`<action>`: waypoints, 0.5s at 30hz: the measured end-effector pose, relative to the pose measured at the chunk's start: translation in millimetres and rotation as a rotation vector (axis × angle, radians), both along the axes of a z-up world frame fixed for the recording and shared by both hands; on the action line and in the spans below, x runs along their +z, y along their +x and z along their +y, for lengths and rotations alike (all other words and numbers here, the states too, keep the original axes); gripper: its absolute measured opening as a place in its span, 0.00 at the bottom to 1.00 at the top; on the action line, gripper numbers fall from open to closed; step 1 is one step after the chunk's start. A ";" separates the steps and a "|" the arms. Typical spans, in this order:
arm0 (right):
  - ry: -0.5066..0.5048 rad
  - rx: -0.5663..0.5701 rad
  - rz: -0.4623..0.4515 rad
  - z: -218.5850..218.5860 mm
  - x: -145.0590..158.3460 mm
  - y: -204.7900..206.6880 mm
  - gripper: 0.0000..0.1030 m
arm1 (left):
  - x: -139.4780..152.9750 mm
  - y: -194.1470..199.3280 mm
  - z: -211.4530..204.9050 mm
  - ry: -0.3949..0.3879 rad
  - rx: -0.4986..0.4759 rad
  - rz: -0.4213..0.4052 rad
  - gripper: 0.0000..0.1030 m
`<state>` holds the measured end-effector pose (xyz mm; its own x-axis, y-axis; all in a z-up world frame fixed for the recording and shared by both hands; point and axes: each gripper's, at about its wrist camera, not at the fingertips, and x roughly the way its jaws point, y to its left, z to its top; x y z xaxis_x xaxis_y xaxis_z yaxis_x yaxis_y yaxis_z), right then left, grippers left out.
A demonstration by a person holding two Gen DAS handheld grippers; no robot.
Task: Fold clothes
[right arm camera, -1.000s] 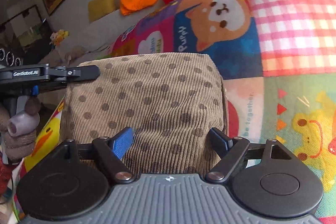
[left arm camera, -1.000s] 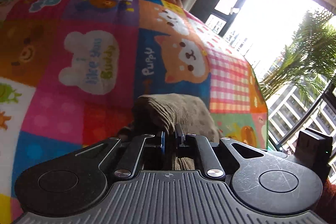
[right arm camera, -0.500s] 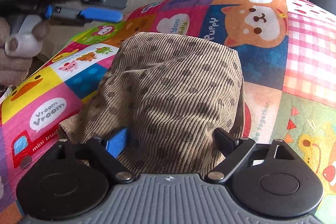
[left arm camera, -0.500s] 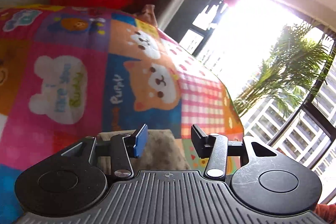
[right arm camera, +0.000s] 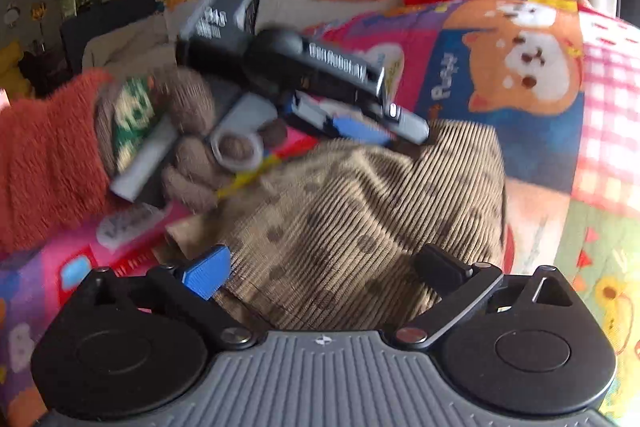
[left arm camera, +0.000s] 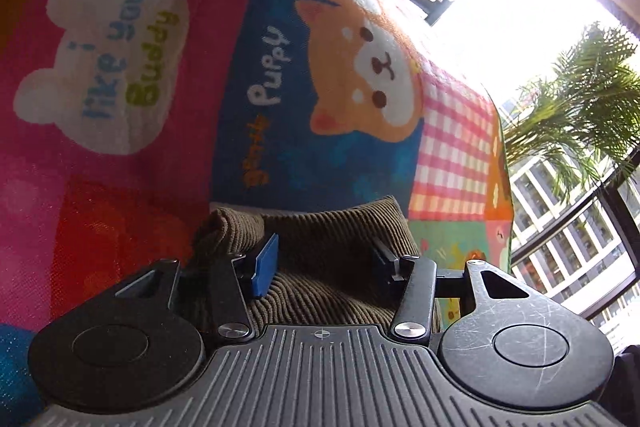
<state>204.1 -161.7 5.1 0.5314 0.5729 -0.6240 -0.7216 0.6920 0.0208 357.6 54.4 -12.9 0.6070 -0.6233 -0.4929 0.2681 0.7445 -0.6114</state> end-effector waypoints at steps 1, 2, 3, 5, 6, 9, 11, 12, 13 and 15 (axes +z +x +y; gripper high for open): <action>0.008 0.003 -0.002 -0.6 0.6 -0.6 1.00 | 1.3 -1.1 -0.9 0.012 -0.003 -0.005 0.51; 0.015 0.007 -0.003 -1.1 1.1 -1.1 1.00 | 2.2 -1.6 -1.8 0.022 -0.006 -0.011 0.51; 0.023 0.010 -0.005 -1.7 1.7 -1.7 1.00 | 2.4 -1.6 -2.3 0.026 -0.008 -0.013 0.51; 0.132 0.010 0.079 -18.6 17.9 11.0 1.00 | 2.5 -1.6 -3.2 0.033 -0.010 -0.017 0.51; 0.190 -0.002 0.120 -28.6 26.2 19.5 1.00 | 2.4 -1.4 -3.2 0.033 -0.011 -0.018 0.51; 0.304 -0.102 0.147 -58.2 46.0 45.1 1.00 | 1.8 -1.4 -2.8 0.031 -0.014 -0.023 0.51; 0.297 -0.222 0.110 -70.3 51.0 64.0 1.00 | 1.4 -1.8 -2.0 0.030 -0.017 -0.026 0.51; 0.289 -0.284 0.096 -73.3 50.0 75.4 1.00 | 1.2 -2.0 -1.6 0.029 -0.018 -0.027 0.51; 0.296 -0.334 0.110 -75.3 46.1 88.4 1.00 | 1.0 -2.4 -1.2 0.029 -0.020 -0.029 0.51; 0.312 -0.420 0.159 -76.4 35.4 114.9 1.00 | 0.6 -4.3 -0.2 0.037 -0.023 -0.039 0.51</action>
<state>319.0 -238.0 40.4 0.6672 0.5026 -0.5498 -0.3561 0.8635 0.3572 353.2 54.3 -12.3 0.6118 -0.6194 -0.4920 0.3088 0.7596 -0.5724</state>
